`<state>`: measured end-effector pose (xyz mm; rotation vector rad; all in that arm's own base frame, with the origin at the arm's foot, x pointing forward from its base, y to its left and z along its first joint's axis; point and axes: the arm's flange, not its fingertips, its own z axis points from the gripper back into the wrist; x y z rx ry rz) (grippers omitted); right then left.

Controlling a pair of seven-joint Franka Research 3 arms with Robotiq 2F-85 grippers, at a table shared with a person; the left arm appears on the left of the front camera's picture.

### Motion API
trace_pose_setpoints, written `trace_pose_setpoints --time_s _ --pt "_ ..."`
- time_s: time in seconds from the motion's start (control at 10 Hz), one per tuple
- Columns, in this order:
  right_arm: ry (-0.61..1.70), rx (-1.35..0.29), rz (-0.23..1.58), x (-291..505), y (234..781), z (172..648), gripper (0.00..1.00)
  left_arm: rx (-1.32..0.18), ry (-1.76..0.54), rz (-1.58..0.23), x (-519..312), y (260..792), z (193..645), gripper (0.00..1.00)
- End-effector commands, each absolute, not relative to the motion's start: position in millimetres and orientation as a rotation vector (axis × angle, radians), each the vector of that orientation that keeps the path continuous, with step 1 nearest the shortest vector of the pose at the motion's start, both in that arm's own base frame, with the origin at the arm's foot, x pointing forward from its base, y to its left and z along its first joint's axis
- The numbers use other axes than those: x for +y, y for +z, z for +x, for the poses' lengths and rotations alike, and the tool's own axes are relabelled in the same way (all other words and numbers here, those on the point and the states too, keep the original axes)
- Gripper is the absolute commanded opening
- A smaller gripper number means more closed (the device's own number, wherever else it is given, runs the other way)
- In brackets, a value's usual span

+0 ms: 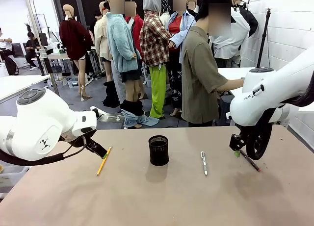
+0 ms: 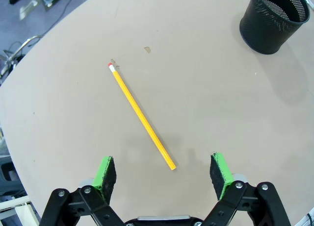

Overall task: Place the pens into the pen holder.
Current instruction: Pick up a writing instrument from the table and place it into the Pen holder.

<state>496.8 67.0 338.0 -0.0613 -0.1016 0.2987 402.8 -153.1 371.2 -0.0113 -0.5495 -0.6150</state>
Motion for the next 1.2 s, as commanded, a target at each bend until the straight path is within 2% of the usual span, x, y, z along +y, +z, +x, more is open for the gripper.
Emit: trace_pose_setpoints --time_s 0.0,0.3,1.1 --pt "0.229 -0.098 -0.063 62.1 329.5 508.2 1.0 -0.55 -0.61 -0.014 -151.3 371.5 403.3 1.0" --pt "0.212 -0.101 -0.015 54.3 320.5 507.2 1.0 -0.55 -0.61 -0.014 -151.3 371.5 403.3 1.0" --pt "0.209 -0.011 -0.117 58.8 312.0 528.1 1.0 -0.55 -0.61 -0.014 -151.3 371.5 403.3 1.0"
